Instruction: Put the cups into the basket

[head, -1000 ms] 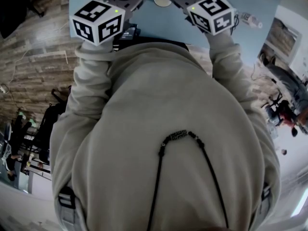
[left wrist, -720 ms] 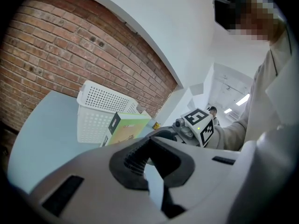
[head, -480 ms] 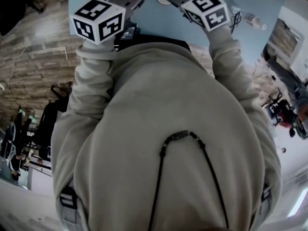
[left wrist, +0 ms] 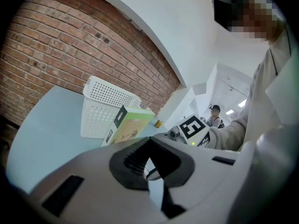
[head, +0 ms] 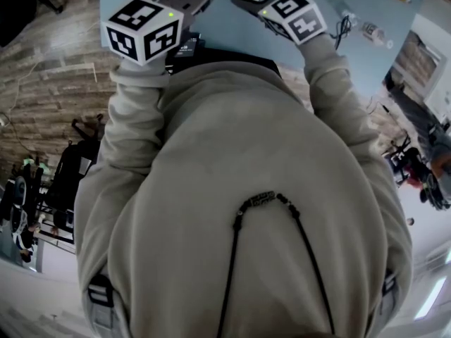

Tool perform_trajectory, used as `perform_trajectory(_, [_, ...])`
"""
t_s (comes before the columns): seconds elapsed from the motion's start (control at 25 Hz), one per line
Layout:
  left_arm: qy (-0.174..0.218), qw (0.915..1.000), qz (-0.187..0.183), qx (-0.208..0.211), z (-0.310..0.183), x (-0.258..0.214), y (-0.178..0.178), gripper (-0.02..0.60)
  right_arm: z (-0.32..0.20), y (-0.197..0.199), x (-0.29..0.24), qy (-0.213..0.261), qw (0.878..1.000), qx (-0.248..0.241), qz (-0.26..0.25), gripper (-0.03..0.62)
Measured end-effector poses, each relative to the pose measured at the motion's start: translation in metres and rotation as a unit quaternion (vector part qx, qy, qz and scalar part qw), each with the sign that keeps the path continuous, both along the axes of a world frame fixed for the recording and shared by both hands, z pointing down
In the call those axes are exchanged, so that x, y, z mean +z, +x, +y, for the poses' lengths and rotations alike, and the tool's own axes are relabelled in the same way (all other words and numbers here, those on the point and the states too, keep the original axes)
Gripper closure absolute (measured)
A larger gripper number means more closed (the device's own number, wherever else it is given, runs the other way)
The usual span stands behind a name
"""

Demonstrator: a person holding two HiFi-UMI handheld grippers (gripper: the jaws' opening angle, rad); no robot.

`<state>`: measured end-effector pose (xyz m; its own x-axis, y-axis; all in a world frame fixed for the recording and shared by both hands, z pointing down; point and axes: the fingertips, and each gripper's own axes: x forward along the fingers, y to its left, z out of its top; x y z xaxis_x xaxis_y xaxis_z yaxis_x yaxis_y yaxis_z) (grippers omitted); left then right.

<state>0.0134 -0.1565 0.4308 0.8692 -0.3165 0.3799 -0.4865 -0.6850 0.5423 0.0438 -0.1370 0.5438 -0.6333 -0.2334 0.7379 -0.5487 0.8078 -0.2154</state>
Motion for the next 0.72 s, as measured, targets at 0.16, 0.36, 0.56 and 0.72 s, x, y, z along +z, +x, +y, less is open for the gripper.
perform_trajectory(0.16, [-0.004,1.0,0.001,-0.007,0.0,0.003,-0.003,0.584,0.006,0.001,0.015,-0.011,1.0,-0.013,0.017,0.232])
perform_trajectory(0.36, [-0.006,0.9999,-0.001,-0.014,-0.002,0.007,-0.007,0.584,0.012,-0.003,0.037,-0.025,0.999,-0.028,0.037,0.21])
perform_trajectory(0.56, [-0.009,0.9998,-0.002,-0.02,-0.001,0.01,-0.008,0.584,0.018,0.0,0.059,-0.027,0.995,-0.056,0.072,0.196])
perform_trajectory(0.72, [-0.006,0.9996,0.0,-0.026,-0.002,0.01,-0.01,0.584,0.024,0.0,0.075,-0.029,0.992,-0.08,0.096,0.184])
